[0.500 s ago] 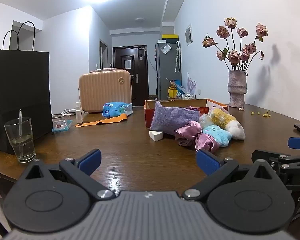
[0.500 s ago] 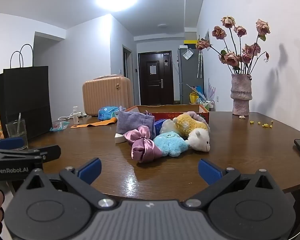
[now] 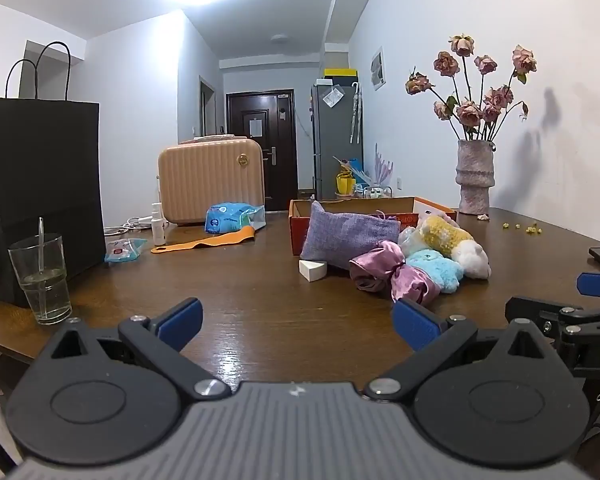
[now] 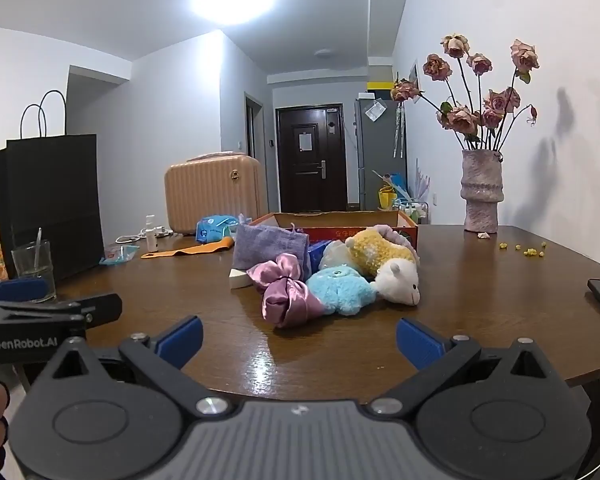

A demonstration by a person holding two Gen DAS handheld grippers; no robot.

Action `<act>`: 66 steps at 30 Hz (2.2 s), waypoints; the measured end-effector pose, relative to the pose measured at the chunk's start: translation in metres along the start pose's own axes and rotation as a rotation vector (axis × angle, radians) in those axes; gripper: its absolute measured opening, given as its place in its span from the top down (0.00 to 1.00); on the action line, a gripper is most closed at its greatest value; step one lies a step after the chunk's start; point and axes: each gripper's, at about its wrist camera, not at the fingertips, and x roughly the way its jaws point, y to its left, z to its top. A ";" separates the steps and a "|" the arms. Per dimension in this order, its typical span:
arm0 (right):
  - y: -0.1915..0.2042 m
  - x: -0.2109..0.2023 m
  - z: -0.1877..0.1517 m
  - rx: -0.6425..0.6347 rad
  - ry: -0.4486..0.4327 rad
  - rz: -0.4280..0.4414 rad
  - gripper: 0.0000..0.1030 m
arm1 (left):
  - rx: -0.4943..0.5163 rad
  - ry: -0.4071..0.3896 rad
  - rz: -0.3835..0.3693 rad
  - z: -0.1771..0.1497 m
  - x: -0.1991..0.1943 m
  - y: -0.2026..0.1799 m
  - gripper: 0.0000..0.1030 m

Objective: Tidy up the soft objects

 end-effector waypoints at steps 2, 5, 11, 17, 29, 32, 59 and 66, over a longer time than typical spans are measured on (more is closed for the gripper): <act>0.000 0.000 0.000 -0.001 0.001 0.002 0.00 | -0.001 -0.001 0.002 -0.001 0.002 0.000 0.00; 0.000 0.000 -0.001 -0.004 -0.001 0.002 0.00 | -0.001 -0.003 0.000 -0.001 0.001 0.001 0.00; 0.000 -0.001 -0.001 -0.001 -0.004 -0.003 0.00 | 0.000 -0.010 0.002 -0.001 -0.001 0.001 0.00; -0.001 -0.001 -0.001 -0.002 -0.003 -0.003 0.00 | -0.001 -0.009 0.003 -0.001 -0.002 0.002 0.00; -0.001 -0.001 -0.002 -0.004 -0.004 -0.004 0.00 | 0.000 -0.009 0.005 0.000 -0.001 0.001 0.00; -0.002 -0.001 -0.002 -0.003 -0.005 -0.005 0.00 | 0.001 -0.009 0.004 0.000 -0.001 0.001 0.00; -0.001 0.000 -0.004 0.004 -0.009 -0.006 0.00 | 0.003 -0.012 0.005 -0.001 -0.002 0.002 0.00; -0.001 0.000 -0.004 0.009 -0.010 -0.007 0.00 | 0.009 -0.018 0.008 0.000 -0.002 0.003 0.00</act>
